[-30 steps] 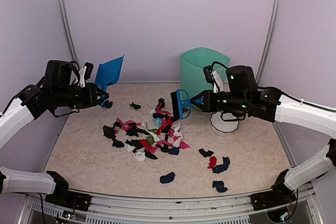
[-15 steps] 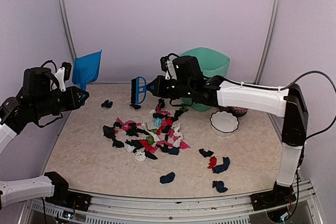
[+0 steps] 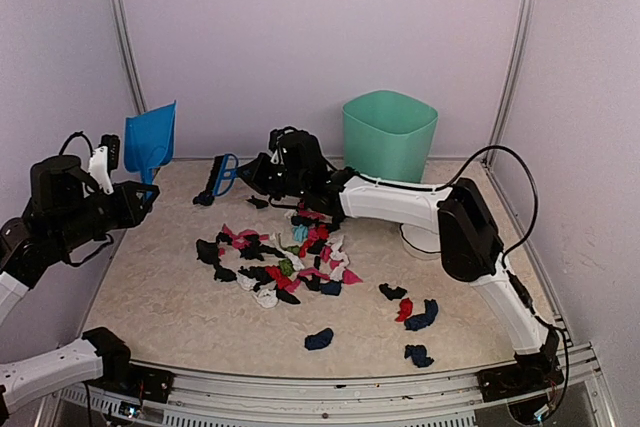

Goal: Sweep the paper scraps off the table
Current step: Adjust the paper scraps at the center of the board.

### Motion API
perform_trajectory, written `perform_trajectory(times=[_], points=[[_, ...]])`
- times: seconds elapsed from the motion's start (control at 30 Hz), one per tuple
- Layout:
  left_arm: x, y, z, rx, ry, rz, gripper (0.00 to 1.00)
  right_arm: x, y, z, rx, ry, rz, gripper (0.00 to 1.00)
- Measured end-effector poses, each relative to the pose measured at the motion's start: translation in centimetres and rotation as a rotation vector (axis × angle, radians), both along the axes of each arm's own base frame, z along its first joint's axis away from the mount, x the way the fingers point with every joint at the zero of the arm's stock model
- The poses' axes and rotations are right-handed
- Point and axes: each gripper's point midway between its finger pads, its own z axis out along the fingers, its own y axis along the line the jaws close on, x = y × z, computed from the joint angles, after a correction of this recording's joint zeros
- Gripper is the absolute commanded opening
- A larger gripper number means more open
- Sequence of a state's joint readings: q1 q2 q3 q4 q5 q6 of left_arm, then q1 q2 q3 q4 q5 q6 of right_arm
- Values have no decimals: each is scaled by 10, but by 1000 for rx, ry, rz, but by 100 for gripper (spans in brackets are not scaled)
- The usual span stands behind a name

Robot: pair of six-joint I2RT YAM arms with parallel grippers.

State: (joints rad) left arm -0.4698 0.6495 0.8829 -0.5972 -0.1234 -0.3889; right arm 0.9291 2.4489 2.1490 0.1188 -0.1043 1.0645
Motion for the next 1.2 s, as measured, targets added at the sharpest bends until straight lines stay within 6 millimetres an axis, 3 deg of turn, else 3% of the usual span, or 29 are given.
perform_trajectory(times=[0.17,0.4,0.57,0.7,0.77,0.87,1.0,1.13,1.2], points=[[-1,7,1,11,-42,26,0,21,25,-23,133,36,-28,0],[6,17,6,33,-54,90,0,36,31,-60,216,76,-74,0],[35,14,-11,59,34,140,0,23,15,-83,192,101,-46,0],[60,16,-38,60,129,173,0,-5,-15,-97,100,113,0,0],[70,17,-49,39,171,177,0,-19,-31,-87,78,96,30,0],[85,24,-59,-15,207,186,0,-42,-57,-55,65,39,68,0],[103,40,-71,-101,239,203,0,-77,-95,7,71,-95,131,0],[116,51,-94,-175,307,200,0,-95,-128,49,51,-212,154,0],[121,51,-105,-209,346,186,0,-101,-143,59,23,-255,157,0]])
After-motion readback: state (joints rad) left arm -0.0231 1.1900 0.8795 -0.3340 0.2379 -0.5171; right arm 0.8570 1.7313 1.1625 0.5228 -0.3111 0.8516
